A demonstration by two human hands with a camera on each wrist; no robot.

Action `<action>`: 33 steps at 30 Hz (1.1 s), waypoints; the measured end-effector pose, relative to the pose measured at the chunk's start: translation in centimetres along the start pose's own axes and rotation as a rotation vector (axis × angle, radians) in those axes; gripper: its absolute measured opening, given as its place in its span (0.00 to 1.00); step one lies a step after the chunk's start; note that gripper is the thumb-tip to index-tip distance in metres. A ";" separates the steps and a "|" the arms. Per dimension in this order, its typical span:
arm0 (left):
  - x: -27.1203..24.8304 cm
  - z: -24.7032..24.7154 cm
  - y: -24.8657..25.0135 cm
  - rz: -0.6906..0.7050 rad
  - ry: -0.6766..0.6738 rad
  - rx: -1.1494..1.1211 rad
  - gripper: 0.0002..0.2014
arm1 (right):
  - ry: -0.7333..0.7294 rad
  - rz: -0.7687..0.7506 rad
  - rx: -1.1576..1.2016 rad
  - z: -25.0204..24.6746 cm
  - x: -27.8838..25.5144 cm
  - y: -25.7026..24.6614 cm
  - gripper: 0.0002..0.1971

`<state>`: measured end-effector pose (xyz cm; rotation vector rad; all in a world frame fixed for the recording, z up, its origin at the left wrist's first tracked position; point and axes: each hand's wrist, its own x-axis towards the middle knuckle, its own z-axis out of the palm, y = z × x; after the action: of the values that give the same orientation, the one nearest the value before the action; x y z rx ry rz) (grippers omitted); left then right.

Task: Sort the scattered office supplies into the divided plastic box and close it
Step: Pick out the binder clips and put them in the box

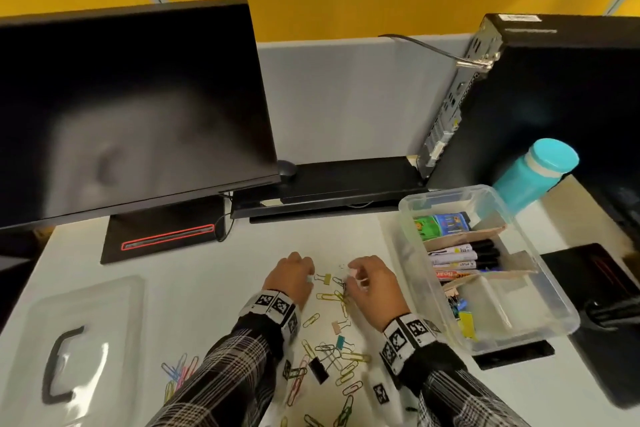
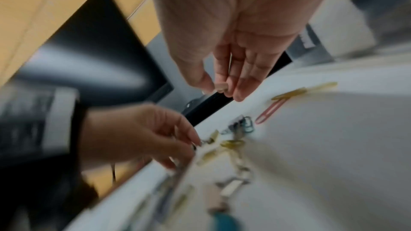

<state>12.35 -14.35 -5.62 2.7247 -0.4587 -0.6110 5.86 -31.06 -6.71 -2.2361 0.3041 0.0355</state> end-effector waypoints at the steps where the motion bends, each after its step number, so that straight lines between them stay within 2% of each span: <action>1: -0.1 0.0 0.0 0.009 0.014 -0.020 0.11 | 0.035 0.095 0.220 -0.2 -0.3 -0.1 0.05; 2: -0.2 0.1 -0.1 0.019 0.027 -0.050 0.10 | 0.045 0.188 0.492 -0.3 -0.6 -0.2 0.05; 4: -0.4 0.1 -0.1 0.021 0.054 -0.132 0.09 | 0.014 0.367 1.054 -0.6 -0.9 -0.8 0.12; 5: -0.5 0.2 -0.1 0.011 0.068 -0.175 0.09 | 0.012 0.430 1.219 -0.8 -1.0 -1.0 0.13; 6: -0.6 0.2 -0.1 -0.004 0.083 -0.218 0.10 | 0.021 0.462 1.255 -0.8 -1.0 -1.1 0.14; 7: -0.7 0.3 -0.1 -0.016 0.094 -0.256 0.10 | 0.028 0.469 1.195 -0.9 -1.0 -1.3 0.14; 8: -0.7 0.3 -0.1 -0.019 0.101 -0.284 0.11 | 0.029 0.440 1.020 -0.9 -0.9 -1.3 0.13; 11: -0.3 0.3 0.2 0.033 0.098 -0.296 0.13 | -0.051 0.236 0.228 -0.3 -0.2 -1.1 0.02; 13: 0.0 0.2 0.6 0.079 0.084 -0.259 0.13 | -0.139 0.129 -0.132 0.3 0.4 -0.9 0.06; 15: 0.2 0.1 0.9 0.081 0.074 -0.211 0.13 | -0.179 0.074 -0.329 0.8 0.7 -1.0 0.07; 18: 0.3 0.4 1.0 0.087 0.056 -0.141 0.12 | -0.176 0.089 -0.395 1.2 0.9 -1.1 0.09; 21: 0.3 1.1 0.7 0.132 0.004 -0.017 0.16 | -0.185 0.097 -0.418 1.5 0.9 -1.0 0.11; 28: 0.1 0.5 1.2 0.260 -0.002 0.163 0.11 | -0.306 0.112 -0.488 1.4 0.2 -0.9 0.13; 30: -0.1 0.1 1.5 0.239 -0.016 0.141 0.11 | -0.315 0.149 -0.451 1.3 0.2 -1.0 0.13; 33: -0.7 -0.4 1.2 0.103 -0.007 -0.062 0.09 | -0.317 0.187 -0.363 1.1 -0.3 -0.5 0.12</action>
<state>11.67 -15.07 -4.65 2.6226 -0.5679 -0.5978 5.81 -29.87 -6.93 -2.5031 0.3525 0.5800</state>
